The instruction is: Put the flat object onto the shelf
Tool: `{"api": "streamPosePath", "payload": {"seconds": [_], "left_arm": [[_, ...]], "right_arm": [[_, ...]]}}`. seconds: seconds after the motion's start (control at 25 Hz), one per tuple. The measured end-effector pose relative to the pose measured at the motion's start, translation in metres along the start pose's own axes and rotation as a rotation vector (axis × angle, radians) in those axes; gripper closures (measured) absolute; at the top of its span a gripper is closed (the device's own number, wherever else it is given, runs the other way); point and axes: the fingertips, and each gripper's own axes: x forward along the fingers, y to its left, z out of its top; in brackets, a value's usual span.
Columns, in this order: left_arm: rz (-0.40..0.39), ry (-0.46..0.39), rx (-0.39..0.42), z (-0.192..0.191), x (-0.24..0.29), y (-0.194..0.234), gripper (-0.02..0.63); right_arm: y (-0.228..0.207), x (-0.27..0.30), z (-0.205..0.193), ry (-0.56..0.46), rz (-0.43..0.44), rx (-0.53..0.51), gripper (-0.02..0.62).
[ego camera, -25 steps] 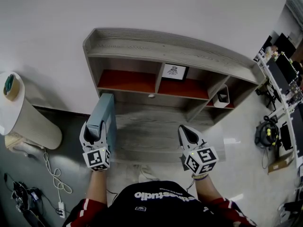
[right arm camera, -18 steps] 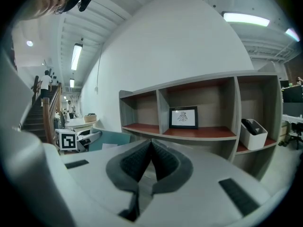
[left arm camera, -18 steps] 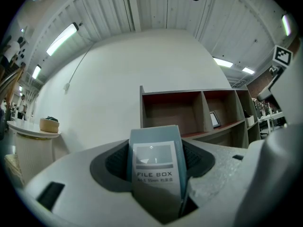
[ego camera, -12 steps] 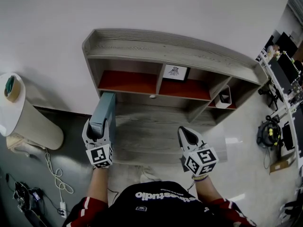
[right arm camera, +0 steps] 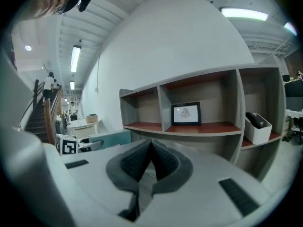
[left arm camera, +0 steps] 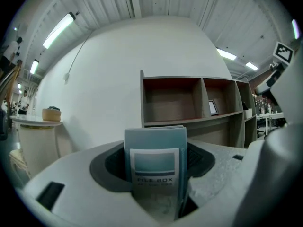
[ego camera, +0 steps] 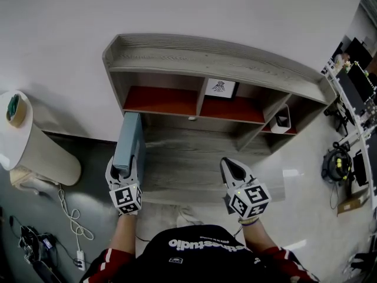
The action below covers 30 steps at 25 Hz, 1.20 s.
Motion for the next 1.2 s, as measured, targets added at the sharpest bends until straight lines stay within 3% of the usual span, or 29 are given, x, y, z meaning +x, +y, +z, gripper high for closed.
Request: {"api": "streamPosePath", "payload": {"seconds": [1.2], "left_arm": [[0.003,0.087,-0.031,-0.028,0.054,0.008,0.325]], "right_arm": [[-0.003,0.007,-0.002,0.009,-0.004,0.019,0.594]]}}
